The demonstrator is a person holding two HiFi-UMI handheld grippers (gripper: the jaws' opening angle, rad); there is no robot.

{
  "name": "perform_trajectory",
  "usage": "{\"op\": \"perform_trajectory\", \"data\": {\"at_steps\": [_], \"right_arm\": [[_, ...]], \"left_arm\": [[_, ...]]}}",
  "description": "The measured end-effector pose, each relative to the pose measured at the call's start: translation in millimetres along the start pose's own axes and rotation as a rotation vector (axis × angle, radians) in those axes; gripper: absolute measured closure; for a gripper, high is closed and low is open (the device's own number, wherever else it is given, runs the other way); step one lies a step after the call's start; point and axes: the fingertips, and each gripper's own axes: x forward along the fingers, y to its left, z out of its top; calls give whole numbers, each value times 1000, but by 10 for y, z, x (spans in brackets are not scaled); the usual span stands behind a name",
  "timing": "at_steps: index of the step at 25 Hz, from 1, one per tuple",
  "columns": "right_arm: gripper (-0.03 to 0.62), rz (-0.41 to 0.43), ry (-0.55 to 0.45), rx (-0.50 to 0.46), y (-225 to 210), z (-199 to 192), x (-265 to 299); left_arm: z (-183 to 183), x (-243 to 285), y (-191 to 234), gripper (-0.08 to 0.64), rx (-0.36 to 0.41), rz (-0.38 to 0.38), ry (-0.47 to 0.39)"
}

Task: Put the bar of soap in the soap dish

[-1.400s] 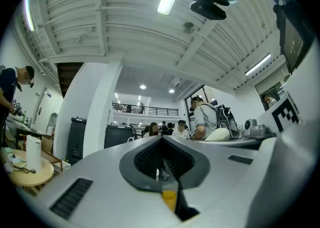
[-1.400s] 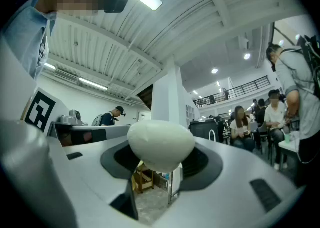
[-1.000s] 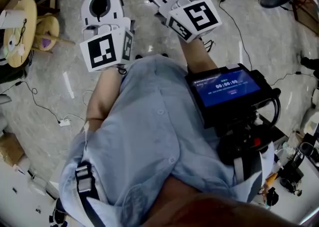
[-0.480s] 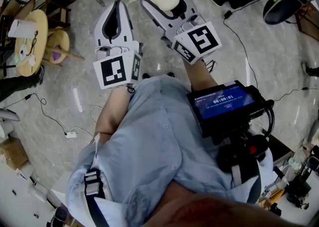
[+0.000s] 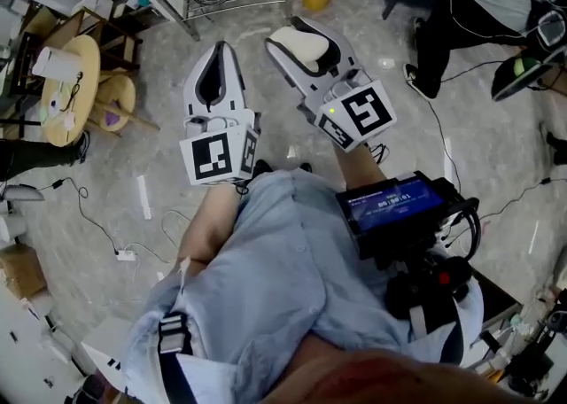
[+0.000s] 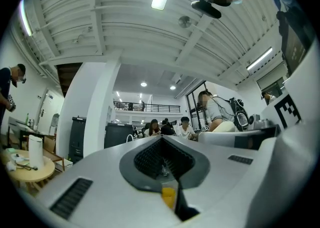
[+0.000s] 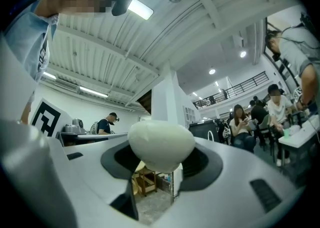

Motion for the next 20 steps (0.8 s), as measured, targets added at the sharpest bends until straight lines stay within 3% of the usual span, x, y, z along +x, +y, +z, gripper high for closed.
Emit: {"op": "perform_trajectory", "data": {"at_steps": [20], "right_arm": [[377,-13,31,13,-297,-291,556]], "left_arm": [[-320,527,466,552,-17,-6,16]]}}
